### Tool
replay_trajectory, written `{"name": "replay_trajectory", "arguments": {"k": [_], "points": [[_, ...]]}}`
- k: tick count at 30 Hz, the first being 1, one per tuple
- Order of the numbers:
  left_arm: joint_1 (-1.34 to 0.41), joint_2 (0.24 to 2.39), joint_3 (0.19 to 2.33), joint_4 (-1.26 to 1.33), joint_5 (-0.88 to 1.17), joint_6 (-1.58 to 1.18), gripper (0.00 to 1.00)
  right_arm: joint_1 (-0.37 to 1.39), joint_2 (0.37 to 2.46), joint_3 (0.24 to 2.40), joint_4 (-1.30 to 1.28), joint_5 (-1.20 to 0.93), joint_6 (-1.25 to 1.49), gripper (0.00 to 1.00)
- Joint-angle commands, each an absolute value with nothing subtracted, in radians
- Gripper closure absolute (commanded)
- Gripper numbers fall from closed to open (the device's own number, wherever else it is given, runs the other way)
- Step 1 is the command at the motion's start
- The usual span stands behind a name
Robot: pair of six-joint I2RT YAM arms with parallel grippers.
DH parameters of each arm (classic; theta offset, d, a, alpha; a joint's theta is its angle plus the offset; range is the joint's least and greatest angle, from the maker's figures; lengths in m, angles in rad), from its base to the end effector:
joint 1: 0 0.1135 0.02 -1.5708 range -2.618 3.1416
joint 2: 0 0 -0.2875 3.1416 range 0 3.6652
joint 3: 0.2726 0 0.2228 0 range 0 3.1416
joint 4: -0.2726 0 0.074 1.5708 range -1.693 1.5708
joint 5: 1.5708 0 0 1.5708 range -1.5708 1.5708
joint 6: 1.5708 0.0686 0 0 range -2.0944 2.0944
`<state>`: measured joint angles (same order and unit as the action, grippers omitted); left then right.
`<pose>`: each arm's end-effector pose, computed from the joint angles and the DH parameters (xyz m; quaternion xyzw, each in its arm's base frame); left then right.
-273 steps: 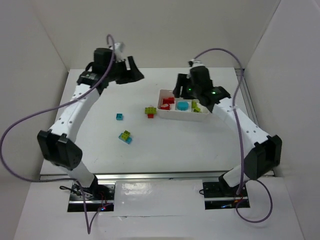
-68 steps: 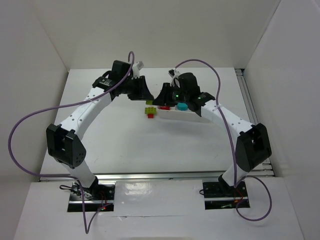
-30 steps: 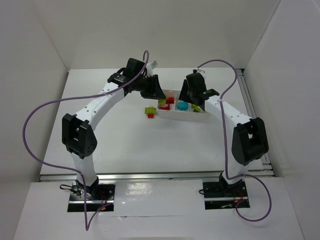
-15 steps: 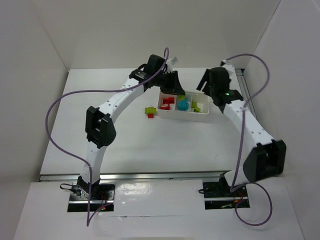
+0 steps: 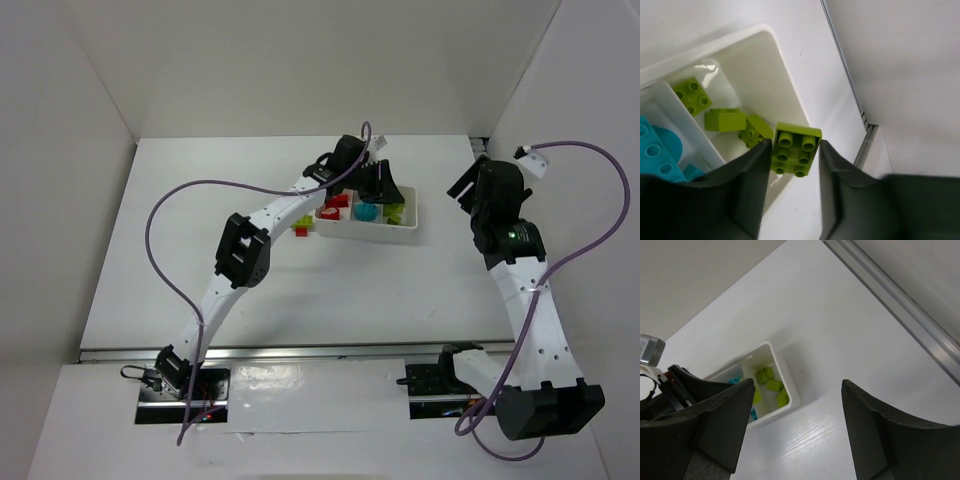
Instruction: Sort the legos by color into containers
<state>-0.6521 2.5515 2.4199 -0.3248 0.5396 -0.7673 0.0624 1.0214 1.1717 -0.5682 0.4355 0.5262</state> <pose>0.4545 -0.3914 0.2462 0.0936 0.8248 -0.5037 0.2392 0.1989 -0.0166 0.3949 0.3027 0.7696 -0.0190 0.5618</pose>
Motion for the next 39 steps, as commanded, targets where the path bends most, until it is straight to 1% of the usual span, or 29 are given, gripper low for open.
{"name": "replay_trajectory", "arguments": {"k": [1,2,3,5,6,9,10,13,14,15,16,17,20,21,22,24,25,27,30,39], "points": [[-0.647,2.557,2.476,-0.192,0.555,-0.816,0.46,0.055,1.008,1.192,-0.637,0.471,0.52,0.23],[-0.647,2.557,2.485,-0.178,0.555,-0.816,0.23,0.055,1.008,1.192,-0.646,0.471,0.52,0.23],[-0.647,2.557,2.485,-0.178,0.566,-0.816,0.14,0.055,1.008,1.192,-0.646,0.471,0.511,0.23],[-0.647,2.557,2.485,-0.166,0.586,-0.816,0.02,0.046,1.017,1.192,-0.634,0.462,0.511,0.23],[-0.647,2.539,2.485,-0.154,0.597,-0.816,0.0,0.046,1.017,1.192,-0.634,0.453,0.511,0.23],[-0.647,2.496,2.476,-0.153,0.64,-0.816,0.0,0.046,1.037,1.192,-0.612,0.439,0.502,0.23],[-0.647,2.444,2.459,-0.17,0.64,-0.801,0.0,0.046,1.037,1.201,-0.6,0.413,0.502,0.23],[-0.638,2.315,2.344,-0.259,0.638,-0.701,0.0,0.046,1.062,1.21,-0.589,0.373,0.492,0.23],[-0.611,2.207,2.3,-0.293,0.591,-0.622,0.0,0.046,1.074,1.21,-0.589,0.361,0.483,0.23],[-0.6,2.147,2.195,-0.326,0.548,-0.583,0.0,0.046,1.083,1.21,-0.577,0.351,0.483,0.23],[-0.589,2.085,2.137,-0.391,0.498,-0.546,0.0,0.046,1.083,1.21,-0.565,0.332,0.483,0.23],[-0.563,1.966,2.017,-0.414,0.391,-0.479,0.0,0.046,1.092,1.21,-0.565,0.322,0.483,0.23],[-0.52,1.832,1.875,-0.515,0.237,-0.402,0.0,0.046,1.111,1.198,-0.535,0.284,0.483,0.23],[-0.482,1.783,1.808,-0.54,0.168,-0.373,0.08,0.046,1.123,1.198,-0.523,0.273,0.483,0.23],[-0.46,1.766,1.775,-0.557,0.152,-0.362,0.11,0.046,1.135,1.187,-0.509,0.264,0.483,0.23],[-0.399,1.753,1.72,-0.58,0.141,-0.353,0.18,0.046,1.149,1.187,-0.494,0.232,0.492,0.23],[-0.382,1.741,1.671,-0.58,0.141,-0.353,0.23,0.046,1.166,1.187,-0.494,0.223,0.492,0.23],[-0.353,1.741,1.637,-0.58,0.161,-0.379,0.27,0.055,1.181,1.187,-0.485,0.204,0.492,0.23],[-0.319,1.799,1.615,-0.58,0.193,-0.39,0.29,0.064,1.204,1.199,-0.476,0.178,0.492,0.23],[-0.328,1.979,1.647,-0.523,0.207,-0.463,0.29,0.114,1.259,1.229,-0.485,0.178,0.492,0.23]]}}
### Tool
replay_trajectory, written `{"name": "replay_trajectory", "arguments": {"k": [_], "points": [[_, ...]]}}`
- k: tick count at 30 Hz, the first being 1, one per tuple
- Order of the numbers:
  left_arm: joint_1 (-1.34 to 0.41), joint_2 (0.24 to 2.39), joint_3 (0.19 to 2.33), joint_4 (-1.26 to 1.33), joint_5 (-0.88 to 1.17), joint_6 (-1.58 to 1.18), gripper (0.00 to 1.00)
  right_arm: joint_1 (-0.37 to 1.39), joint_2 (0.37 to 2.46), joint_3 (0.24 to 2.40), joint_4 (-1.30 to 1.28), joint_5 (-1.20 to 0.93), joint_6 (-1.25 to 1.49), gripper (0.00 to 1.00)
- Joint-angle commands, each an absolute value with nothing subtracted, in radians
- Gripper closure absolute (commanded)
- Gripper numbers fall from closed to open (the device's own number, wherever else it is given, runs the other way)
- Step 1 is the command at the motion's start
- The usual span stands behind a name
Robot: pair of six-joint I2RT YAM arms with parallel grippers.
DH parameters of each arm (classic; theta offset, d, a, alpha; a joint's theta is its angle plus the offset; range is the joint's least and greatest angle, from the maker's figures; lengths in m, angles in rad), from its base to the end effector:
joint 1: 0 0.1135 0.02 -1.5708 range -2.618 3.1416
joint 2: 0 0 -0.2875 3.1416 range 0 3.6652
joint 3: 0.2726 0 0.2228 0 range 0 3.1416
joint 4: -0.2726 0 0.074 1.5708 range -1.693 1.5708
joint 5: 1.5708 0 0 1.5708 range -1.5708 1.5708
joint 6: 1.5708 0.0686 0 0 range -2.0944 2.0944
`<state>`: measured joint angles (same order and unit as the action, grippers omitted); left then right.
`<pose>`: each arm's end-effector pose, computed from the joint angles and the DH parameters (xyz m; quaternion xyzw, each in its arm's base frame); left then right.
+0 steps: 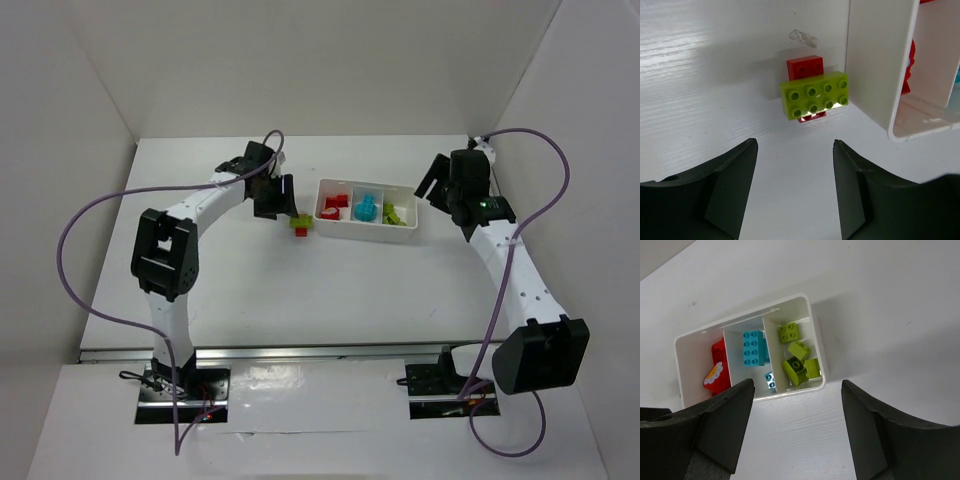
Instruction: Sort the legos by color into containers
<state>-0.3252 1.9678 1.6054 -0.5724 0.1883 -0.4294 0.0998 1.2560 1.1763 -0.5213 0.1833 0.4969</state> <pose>0.4100 -0.1518 0.2449 -0.0199 0.9459 -0.1977 0.2565 0.2662 0.0141 0.3496 0.2156 0.8553 0.0590 0.4675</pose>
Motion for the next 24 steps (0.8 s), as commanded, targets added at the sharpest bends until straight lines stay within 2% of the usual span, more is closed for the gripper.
{"name": "replay_trajectory", "arguments": {"k": [1,10,12,15,19,24], "points": [[-0.328,1.991,1.658,-0.512,0.207,-0.483,0.29,0.123,1.259,1.229,-0.485,0.178,0.492,0.23],[-0.339,2.112,1.741,-0.482,0.134,-0.555,0.29,0.15,1.287,1.229,-0.495,0.178,0.492,0.23],[-0.339,2.126,1.761,-0.473,0.123,-0.565,0.24,0.15,1.298,1.229,-0.495,0.178,0.492,0.23],[-0.339,2.151,1.77,-0.463,0.1,-0.592,0.24,0.16,1.308,1.229,-0.495,0.178,0.492,0.23],[-0.339,2.164,1.784,-0.474,0.078,-0.614,0.27,0.169,1.308,1.229,-0.495,0.178,0.492,0.23],[-0.348,2.117,1.692,-0.524,0.006,-0.614,0.31,0.169,1.308,1.229,-0.495,0.178,0.492,0.23]]}}
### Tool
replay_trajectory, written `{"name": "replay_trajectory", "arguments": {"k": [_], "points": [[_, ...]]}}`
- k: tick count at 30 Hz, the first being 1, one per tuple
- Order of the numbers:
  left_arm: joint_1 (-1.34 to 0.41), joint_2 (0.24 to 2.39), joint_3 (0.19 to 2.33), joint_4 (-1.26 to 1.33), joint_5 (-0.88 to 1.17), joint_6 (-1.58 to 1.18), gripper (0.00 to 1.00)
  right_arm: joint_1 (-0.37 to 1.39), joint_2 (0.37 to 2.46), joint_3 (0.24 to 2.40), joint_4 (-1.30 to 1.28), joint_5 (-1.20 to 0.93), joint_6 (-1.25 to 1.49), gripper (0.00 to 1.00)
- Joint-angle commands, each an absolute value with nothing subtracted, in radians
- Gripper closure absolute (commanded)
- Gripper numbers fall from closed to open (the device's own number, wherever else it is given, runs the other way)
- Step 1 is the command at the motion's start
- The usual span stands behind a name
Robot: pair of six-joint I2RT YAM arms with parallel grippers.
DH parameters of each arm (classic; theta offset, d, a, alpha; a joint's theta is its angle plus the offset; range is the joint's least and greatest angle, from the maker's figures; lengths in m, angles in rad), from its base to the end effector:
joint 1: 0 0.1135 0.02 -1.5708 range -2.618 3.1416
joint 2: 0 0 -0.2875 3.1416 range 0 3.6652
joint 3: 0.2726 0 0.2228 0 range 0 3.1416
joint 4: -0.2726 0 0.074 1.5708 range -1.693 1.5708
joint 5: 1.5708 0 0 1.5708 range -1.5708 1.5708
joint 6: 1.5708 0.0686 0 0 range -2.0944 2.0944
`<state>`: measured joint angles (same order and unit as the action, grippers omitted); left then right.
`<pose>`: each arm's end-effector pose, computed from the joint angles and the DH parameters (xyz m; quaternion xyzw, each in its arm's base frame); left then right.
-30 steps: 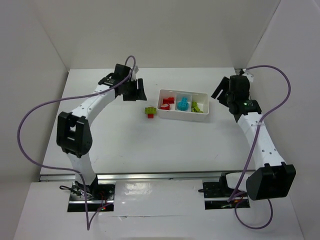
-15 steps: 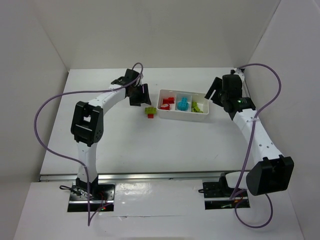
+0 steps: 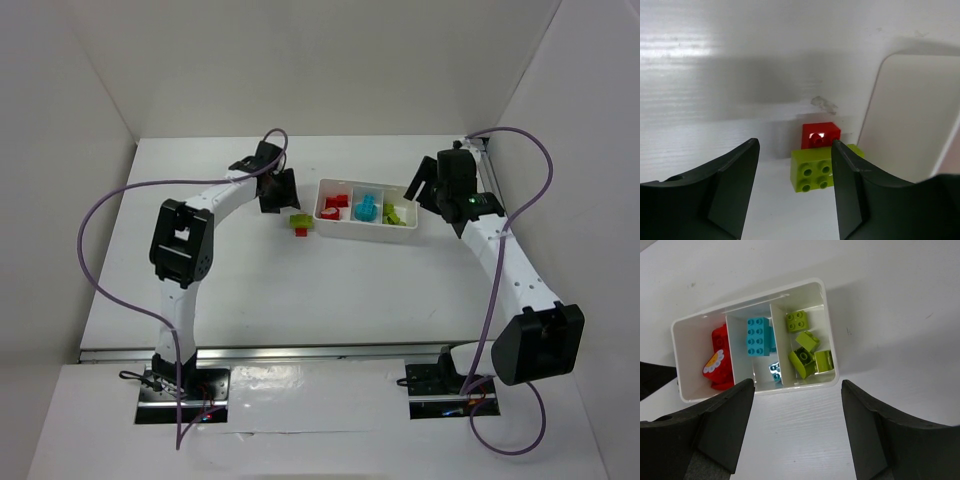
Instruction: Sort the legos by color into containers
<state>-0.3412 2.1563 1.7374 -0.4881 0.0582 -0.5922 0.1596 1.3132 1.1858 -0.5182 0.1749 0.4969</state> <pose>0.4577 -0.1667 0.2084 -0.1089 0.9388 -0.1711 0.2785 0.2786 0.0328 0.3386 0.1881 0.8723 0.0693 0.4460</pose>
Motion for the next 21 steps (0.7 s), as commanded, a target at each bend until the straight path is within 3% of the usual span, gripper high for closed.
{"name": "replay_trajectory", "arguments": {"k": [1,11,14,19,21], "points": [[-0.348,2.103,1.671,-0.525,-0.011,-0.614,0.31,0.169,1.308,1.229,-0.495,0.178,0.492,0.23],[-0.357,1.86,1.441,-0.586,-0.061,-0.601,0.32,0.178,1.318,1.229,-0.495,0.178,0.492,0.23],[-0.367,1.816,1.431,-0.612,-0.092,-0.574,0.28,0.178,1.318,1.229,-0.486,0.178,0.502,0.23],[-0.432,1.81,1.466,-0.575,-0.011,-0.358,0.06,0.187,1.318,1.22,-0.476,0.169,0.502,0.23],[-0.469,1.854,1.505,-0.589,-0.029,-0.286,0.02,0.187,1.318,1.22,-0.476,0.169,0.502,0.23]]}}
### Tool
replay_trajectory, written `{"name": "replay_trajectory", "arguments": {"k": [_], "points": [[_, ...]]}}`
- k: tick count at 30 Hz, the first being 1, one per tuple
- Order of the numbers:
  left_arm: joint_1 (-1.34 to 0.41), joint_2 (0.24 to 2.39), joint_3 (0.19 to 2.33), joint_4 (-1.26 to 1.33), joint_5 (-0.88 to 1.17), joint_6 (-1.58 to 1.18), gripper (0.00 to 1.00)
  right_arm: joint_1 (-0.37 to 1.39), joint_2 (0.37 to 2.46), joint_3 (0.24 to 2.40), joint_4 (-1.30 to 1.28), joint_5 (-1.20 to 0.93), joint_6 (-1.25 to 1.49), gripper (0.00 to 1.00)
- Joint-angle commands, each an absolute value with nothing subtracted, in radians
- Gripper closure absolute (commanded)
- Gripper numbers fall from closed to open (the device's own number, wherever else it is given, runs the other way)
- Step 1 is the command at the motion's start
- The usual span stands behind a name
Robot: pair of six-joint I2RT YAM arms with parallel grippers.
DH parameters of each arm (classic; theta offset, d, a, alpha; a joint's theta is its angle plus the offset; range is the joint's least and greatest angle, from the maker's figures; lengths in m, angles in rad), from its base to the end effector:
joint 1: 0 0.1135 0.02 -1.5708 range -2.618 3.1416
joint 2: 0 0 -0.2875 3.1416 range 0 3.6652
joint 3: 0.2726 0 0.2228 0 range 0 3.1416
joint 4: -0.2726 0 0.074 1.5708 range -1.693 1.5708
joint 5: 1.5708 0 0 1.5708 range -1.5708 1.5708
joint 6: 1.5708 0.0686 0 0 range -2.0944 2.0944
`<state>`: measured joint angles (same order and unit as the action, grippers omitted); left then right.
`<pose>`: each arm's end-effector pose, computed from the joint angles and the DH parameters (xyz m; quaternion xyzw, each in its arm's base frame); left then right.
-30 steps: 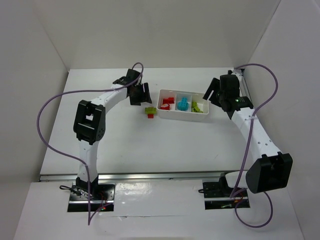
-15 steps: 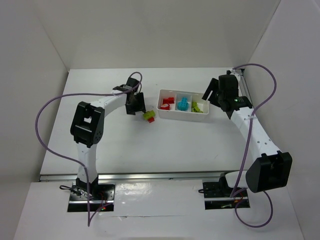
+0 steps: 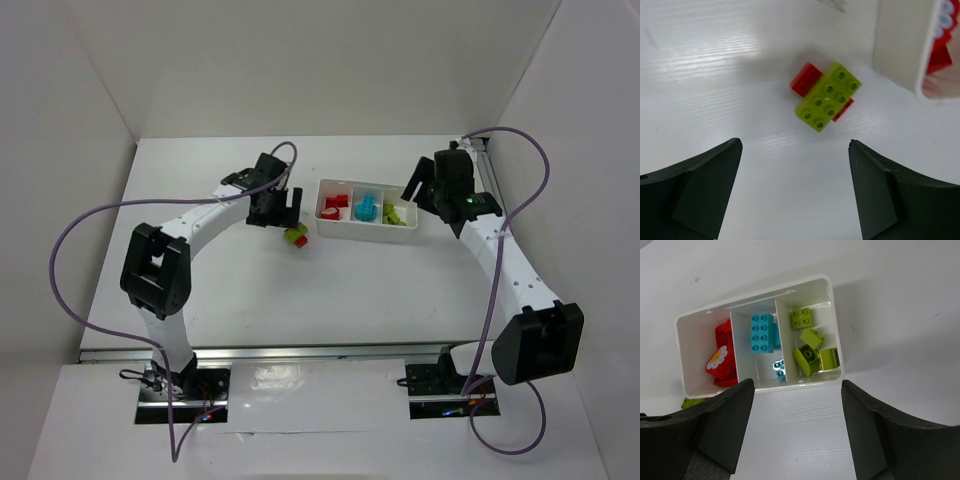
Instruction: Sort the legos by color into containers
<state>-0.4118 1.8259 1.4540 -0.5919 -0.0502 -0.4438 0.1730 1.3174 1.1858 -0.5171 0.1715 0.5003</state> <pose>0.3639 -0.1552 0.2526 -0.0228 0.9538 -0.1022 0.2818 0.2792 0.0369 0.3376 0.1830 0.8742 0.0740 0.4437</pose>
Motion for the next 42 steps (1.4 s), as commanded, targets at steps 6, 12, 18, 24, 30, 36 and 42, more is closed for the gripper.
{"name": "replay_trajectory", "arguments": {"k": [6,12,18,24,30,36,42], "points": [[-0.549,1.977,1.577,-0.634,-0.179,-0.207,0.08,0.187,1.299,1.22,-0.485,0.187,0.502,0.23],[-0.549,2.022,1.612,-0.624,-0.207,-0.189,0.11,0.187,1.299,1.22,-0.494,0.187,0.502,0.21],[-0.549,2.042,1.621,-0.624,-0.207,-0.167,0.13,0.187,1.299,1.22,-0.494,0.187,0.502,0.21],[-0.549,2.074,1.631,-0.615,-0.186,-0.158,0.26,0.187,1.299,1.22,-0.494,0.187,0.502,0.21],[-0.54,2.083,1.631,-0.615,-0.163,-0.158,0.31,0.196,1.299,1.22,-0.494,0.187,0.502,0.21],[-0.531,2.031,1.631,-0.615,-0.163,-0.167,0.58,0.196,1.299,1.229,-0.494,0.196,0.502,0.21],[-0.491,1.95,1.621,-0.655,-0.106,-0.176,0.97,0.196,1.299,1.229,-0.494,0.187,0.511,0.21]]}}
